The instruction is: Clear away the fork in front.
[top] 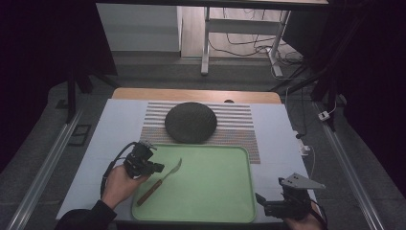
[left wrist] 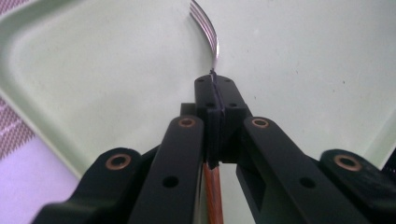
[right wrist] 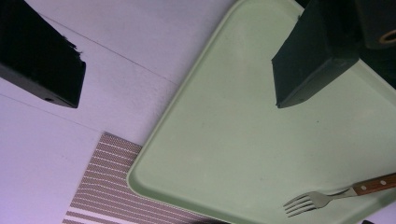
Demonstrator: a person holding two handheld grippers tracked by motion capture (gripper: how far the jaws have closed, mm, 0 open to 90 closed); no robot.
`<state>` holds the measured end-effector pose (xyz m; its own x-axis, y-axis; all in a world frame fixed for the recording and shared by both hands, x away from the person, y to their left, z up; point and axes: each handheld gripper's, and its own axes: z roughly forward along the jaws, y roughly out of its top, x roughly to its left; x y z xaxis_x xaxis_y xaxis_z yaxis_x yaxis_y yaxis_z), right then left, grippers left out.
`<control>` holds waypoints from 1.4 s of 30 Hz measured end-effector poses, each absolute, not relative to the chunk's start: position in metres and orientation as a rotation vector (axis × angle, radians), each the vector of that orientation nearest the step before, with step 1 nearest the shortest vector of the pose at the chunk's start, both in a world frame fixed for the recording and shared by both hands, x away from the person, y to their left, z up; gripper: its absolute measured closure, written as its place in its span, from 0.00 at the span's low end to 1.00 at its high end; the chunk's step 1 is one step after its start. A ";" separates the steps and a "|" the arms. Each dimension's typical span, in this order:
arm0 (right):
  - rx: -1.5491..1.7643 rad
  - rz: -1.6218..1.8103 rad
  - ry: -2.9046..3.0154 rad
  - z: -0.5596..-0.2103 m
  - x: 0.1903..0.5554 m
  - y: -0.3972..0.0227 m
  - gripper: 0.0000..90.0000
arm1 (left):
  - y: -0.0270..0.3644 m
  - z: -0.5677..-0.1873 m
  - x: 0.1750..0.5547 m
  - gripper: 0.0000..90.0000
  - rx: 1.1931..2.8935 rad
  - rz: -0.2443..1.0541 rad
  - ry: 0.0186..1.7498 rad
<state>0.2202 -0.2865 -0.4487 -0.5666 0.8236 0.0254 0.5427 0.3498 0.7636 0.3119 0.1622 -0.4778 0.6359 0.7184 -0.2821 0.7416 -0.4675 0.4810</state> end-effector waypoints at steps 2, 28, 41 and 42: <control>1.201 1.064 2.256 -0.449 0.220 -0.286 0.03 | 0.161 -0.478 0.317 0.98 2.284 -0.048 1.115; 1.162 1.054 2.314 -0.450 0.221 -0.283 0.03 | 0.137 -0.511 0.347 0.98 2.273 -0.081 1.042; 1.162 1.055 2.319 -0.450 0.222 -0.284 0.03 | 0.100 -0.506 0.325 0.98 2.354 -0.120 0.848; 1.162 1.056 2.319 -0.450 0.221 -0.284 0.03 | 0.097 -0.507 0.324 0.98 2.359 -0.138 0.832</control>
